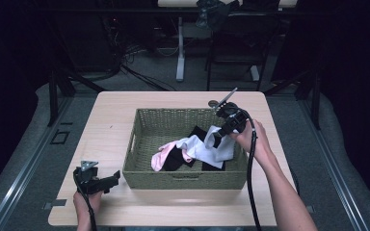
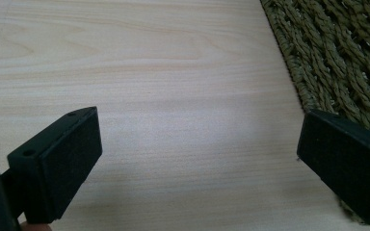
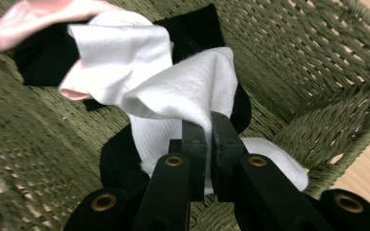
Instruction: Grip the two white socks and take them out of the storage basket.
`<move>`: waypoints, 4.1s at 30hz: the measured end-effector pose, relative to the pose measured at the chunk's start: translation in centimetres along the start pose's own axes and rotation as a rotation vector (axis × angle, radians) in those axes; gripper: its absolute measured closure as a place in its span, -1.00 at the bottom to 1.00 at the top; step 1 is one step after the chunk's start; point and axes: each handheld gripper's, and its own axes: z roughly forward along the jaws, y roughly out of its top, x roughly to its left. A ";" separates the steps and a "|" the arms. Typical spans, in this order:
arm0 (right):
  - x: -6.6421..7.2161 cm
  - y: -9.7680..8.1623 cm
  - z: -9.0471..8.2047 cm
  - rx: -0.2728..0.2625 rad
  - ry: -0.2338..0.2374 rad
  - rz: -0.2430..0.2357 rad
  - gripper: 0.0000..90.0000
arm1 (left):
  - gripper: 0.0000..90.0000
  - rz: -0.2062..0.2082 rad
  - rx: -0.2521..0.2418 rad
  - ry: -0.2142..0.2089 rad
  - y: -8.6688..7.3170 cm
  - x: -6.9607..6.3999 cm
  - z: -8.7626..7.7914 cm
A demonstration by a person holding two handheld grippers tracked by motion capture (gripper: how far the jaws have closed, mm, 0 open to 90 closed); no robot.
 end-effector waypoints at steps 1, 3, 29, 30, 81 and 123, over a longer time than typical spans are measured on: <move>0.0 0.0 0.0 0.000 0.000 0.000 0.92 | -0.96 0.000 0.000 0.000 0.0 0.0 0.0; 0.0 0.2 -0.4 -0.007 0.006 -0.002 0.92 | -0.96 0.000 0.000 0.000 0.0 0.0 0.0; -0.7 2.4 -5.4 -0.058 0.036 -0.001 0.92 | -0.96 -0.002 -0.006 0.003 -0.1 0.0 0.0; -0.7 2.5 -5.5 -0.068 0.034 0.005 0.92 | -0.96 -0.002 -0.006 0.003 -0.1 0.0 0.0; -7.0 -3.3 -13.3 -0.166 -0.091 0.148 0.92 | -0.96 -0.003 -0.007 0.003 -0.1 0.0 0.1; -10.9 -10.8 3.8 0.042 -0.067 0.395 0.47 | -0.96 -0.006 -0.007 0.002 -0.2 -0.1 0.0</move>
